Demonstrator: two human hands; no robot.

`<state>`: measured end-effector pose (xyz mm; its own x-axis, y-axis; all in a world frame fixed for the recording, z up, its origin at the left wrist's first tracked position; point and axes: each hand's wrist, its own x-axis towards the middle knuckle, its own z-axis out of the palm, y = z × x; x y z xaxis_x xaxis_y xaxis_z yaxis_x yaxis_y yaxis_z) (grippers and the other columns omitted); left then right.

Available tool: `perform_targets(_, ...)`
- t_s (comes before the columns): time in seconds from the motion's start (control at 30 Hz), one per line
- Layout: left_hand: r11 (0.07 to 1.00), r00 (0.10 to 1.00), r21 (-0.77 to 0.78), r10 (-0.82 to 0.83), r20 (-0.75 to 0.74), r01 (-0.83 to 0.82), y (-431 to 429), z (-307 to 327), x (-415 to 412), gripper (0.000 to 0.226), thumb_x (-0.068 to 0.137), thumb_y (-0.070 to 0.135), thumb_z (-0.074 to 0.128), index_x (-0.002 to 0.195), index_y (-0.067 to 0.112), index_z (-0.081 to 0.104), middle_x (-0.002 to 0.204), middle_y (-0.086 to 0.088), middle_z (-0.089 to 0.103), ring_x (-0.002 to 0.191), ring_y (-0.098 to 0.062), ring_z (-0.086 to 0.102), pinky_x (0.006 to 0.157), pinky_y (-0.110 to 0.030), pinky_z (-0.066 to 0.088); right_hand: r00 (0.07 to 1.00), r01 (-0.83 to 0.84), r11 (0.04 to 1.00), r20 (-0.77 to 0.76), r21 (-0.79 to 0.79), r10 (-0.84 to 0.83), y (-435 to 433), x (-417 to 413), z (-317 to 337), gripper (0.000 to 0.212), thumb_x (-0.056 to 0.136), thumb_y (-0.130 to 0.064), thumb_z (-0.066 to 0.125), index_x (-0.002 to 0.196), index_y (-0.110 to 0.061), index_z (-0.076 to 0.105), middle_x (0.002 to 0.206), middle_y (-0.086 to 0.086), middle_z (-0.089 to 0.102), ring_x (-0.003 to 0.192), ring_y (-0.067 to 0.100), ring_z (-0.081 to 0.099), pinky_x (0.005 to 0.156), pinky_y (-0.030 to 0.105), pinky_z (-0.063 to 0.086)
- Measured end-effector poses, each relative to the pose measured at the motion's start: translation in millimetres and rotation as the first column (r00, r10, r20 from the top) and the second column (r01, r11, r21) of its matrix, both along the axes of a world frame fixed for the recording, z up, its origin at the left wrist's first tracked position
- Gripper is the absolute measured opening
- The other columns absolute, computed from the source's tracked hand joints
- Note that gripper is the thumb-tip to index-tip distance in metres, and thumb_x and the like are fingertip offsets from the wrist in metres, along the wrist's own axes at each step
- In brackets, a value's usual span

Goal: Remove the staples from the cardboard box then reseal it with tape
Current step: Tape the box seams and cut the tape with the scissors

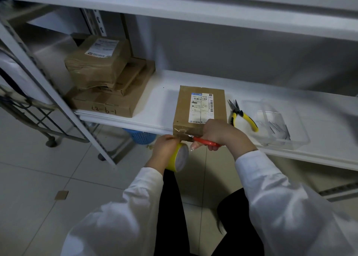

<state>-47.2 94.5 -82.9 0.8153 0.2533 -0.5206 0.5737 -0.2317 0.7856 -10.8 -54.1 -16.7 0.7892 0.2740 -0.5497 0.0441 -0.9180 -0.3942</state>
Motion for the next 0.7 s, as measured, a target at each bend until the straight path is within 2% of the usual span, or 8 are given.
perform_targets(0.1, 0.999, 0.997, 0.018, 0.026, 0.066, -0.027, 7.1, -7.6, -12.0, 0.006, 0.087, 0.011, 0.057, 0.083, 0.015, 0.060, 0.094, -0.006, 0.061, 0.108, -0.030, 0.060, 0.084, -0.027, 0.042, 1.000, -0.020, 0.998, 0.014, -0.057, 0.021, -2.2, 5.0, -1.5, 0.063, 0.058, -0.063, 0.076, 0.093, -0.010, 0.069, 0.060, 0.003, 0.066, 0.052, 0.015, 0.061, 0.071, 0.031, 0.057)
perform_targets(0.17, 0.997, 0.995, 0.033, 0.061, 0.079, -0.064, 8.6, -6.2, -11.6, 0.009, 0.088, 0.011, 0.054, 0.082, 0.014, 0.061, 0.095, -0.007, 0.060, 0.109, -0.032, 0.059, 0.084, -0.029, 0.041, 0.998, -0.061, 0.993, 0.015, -0.096, 0.063, -2.9, 5.6, -5.1, 0.082, 0.047, -0.079, 0.067, 0.103, -0.018, 0.066, 0.069, 0.001, 0.067, 0.057, 0.015, 0.061, 0.068, 0.031, 0.055)
perform_targets(0.27, 0.983, 0.993, 0.168, 0.059, 0.106, -0.076, 10.6, -2.1, -9.4, 0.019, 0.090, 0.014, 0.048, 0.095, 0.004, 0.064, 0.103, -0.017, 0.063, 0.101, -0.033, 0.058, 0.082, -0.030, 0.040, 0.989, -0.146, 0.984, 0.022, -0.097, 0.149, -2.4, 3.5, -15.7, 0.112, 0.032, -0.089, 0.053, 0.131, -0.036, 0.048, 0.116, -0.004, 0.062, 0.095, 0.020, 0.060, 0.081, 0.032, 0.051)
perform_targets(0.3, 0.975, 0.990, 0.202, 0.063, 0.129, -0.089, 11.0, 0.9, -10.3, 0.023, 0.090, 0.016, 0.046, 0.098, 0.004, 0.065, 0.105, -0.017, 0.063, 0.096, -0.031, 0.056, 0.080, -0.028, 0.038, 0.988, -0.152, 0.982, 0.013, -0.108, 0.154, -3.7, 3.6, -17.9, 0.113, 0.031, -0.089, 0.053, 0.131, -0.037, 0.046, 0.120, -0.005, 0.060, 0.100, 0.021, 0.058, 0.083, 0.032, 0.049)
perform_targets(0.43, 0.955, 0.984, 0.272, 0.075, 0.159, -0.117, 13.2, 8.8, -10.2, 0.027, 0.091, 0.019, 0.043, 0.102, 0.007, 0.065, 0.111, -0.017, 0.063, 0.096, -0.033, 0.053, 0.080, -0.027, 0.036, 0.985, -0.107, 0.978, -0.150, -0.180, 0.080, -10.5, -1.2, -7.6, 0.086, 0.042, -0.080, 0.065, 0.102, -0.019, 0.060, 0.076, 0.004, 0.062, 0.061, 0.017, 0.054, 0.063, 0.029, 0.049)
perform_targets(0.53, 0.948, 0.982, 0.292, 0.080, 0.169, -0.128, 16.3, 12.2, -10.3, 0.024, 0.090, 0.021, 0.047, 0.101, 0.012, 0.066, 0.114, -0.015, 0.063, 0.106, -0.036, 0.054, 0.083, -0.029, 0.038, 0.959, -0.134, 0.980, -0.268, -0.146, 0.091, -16.3, -8.3, 13.0, 0.059, 0.068, -0.064, 0.067, 0.090, -0.009, 0.062, 0.065, 0.003, 0.058, 0.056, 0.015, 0.051, 0.061, 0.025, 0.044)
perform_targets(0.6, 0.950, 0.981, 0.282, 0.088, 0.172, -0.135, 19.7, 13.3, -10.8, 0.021, 0.088, 0.023, 0.051, 0.101, 0.015, 0.067, 0.113, -0.012, 0.064, 0.107, -0.033, 0.055, 0.084, -0.029, 0.039, 0.991, -0.067, 0.995, -0.106, 0.080, 0.076, -15.8, -11.5, 25.6, 0.052, 0.070, -0.056, 0.070, 0.095, -0.011, 0.062, 0.075, 0.001, 0.062, 0.069, 0.015, 0.057, 0.068, 0.027, 0.046)
perform_targets(0.7, 0.960, 0.983, 0.242, 0.105, 0.149, -0.139, 21.3, 14.5, -10.4, 0.020, 0.087, 0.022, 0.054, 0.099, 0.014, 0.066, 0.112, -0.010, 0.064, 0.106, -0.032, 0.055, 0.082, -0.026, 0.036, 0.925, 0.127, 0.933, 0.300, 0.337, -0.234, 1.2, -12.6, 23.4, 0.061, 0.063, -0.052, 0.079, 0.105, -0.016, 0.052, 0.095, -0.001, 0.059, 0.087, 0.018, 0.056, 0.074, 0.030, 0.045)
